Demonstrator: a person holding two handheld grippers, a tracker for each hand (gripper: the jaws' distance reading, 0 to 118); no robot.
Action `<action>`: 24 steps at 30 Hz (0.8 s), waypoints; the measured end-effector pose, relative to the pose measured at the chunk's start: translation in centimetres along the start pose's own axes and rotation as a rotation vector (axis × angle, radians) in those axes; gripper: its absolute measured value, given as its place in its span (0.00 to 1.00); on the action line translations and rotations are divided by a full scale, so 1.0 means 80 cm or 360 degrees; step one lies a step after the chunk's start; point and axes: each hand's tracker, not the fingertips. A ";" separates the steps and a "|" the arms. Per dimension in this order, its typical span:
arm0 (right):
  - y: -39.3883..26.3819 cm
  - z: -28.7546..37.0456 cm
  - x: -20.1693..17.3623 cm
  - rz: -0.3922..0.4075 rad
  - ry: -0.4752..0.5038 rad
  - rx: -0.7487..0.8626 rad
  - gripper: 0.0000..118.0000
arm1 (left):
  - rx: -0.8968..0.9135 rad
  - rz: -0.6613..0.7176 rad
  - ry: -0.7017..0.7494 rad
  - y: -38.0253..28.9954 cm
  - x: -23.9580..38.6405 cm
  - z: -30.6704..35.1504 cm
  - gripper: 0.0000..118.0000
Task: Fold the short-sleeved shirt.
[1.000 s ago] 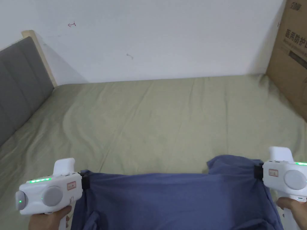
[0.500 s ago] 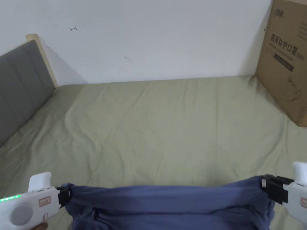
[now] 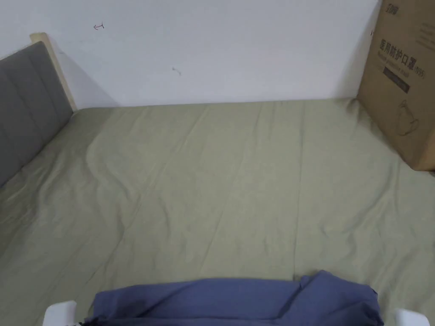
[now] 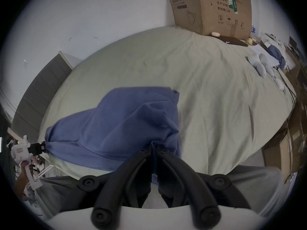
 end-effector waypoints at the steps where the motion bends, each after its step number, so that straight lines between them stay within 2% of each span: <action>1: 0.001 0.002 -0.002 -0.0007 -0.0005 0.0003 0.04 | 0.0000 -0.0011 0.0011 0.002 0.003 0.002 0.04; 2: 0.004 0.005 -0.004 -0.0013 -0.0007 0.0014 0.05 | -0.0014 -0.0015 0.0022 0.005 0.007 0.005 0.09; 3: 0.007 0.013 -0.006 -0.0013 -0.0009 0.0025 0.11 | -0.0033 0.0002 0.0010 0.009 0.006 0.009 0.21; 4: 0.013 0.023 -0.009 -0.0015 -0.0007 0.0038 0.24 | -0.0034 0.0050 -0.0017 0.013 0.006 0.014 0.39; 5: 0.019 0.034 -0.014 -0.0015 -0.0002 0.0069 0.43 | -0.0019 0.0107 -0.0059 0.018 0.005 0.021 0.57; 6: 0.027 0.046 -0.019 0.0002 0.0026 0.0138 0.50 | 0.0028 0.0146 -0.0124 0.024 0.012 0.037 0.62; 7: 0.037 0.059 -0.026 0.0028 0.0063 0.0185 0.50 | 0.0100 0.0142 -0.0192 0.032 0.014 0.047 0.62; 8: 0.049 0.068 -0.033 0.0065 0.0073 0.0235 0.74 | 0.0228 0.0101 -0.0245 0.043 0.021 0.060 0.72; 9: 0.061 0.078 -0.043 0.0094 0.0060 0.0298 0.90 | 0.0364 0.0039 -0.0238 0.056 0.031 0.076 0.73; 10: 0.072 0.090 -0.053 0.0119 0.0056 0.0377 0.97 | 0.0455 -0.0005 -0.0209 0.068 0.044 0.093 0.73; 16: 0.135 0.170 -0.113 0.0278 0.0125 0.0880 0.96 | 0.0867 -0.0227 -0.0257 0.145 0.116 0.184 0.73; 20: 0.152 0.202 -0.148 0.0343 0.0086 0.1149 0.92 | 0.1082 -0.0315 -0.0241 0.166 0.158 0.224 0.73; 22: 0.154 0.210 -0.163 0.0376 0.0010 0.1249 0.82 | 0.1201 -0.0326 -0.0233 0.166 0.172 0.231 0.71; 23: 0.154 0.209 -0.170 0.0408 -0.0034 0.1283 0.66 | 0.1256 -0.0318 -0.0228 0.164 0.179 0.234 0.68; 24: 0.153 0.210 -0.176 0.0431 -0.0081 0.1307 0.50 | 0.1294 -0.0316 -0.0222 0.161 0.184 0.235 0.59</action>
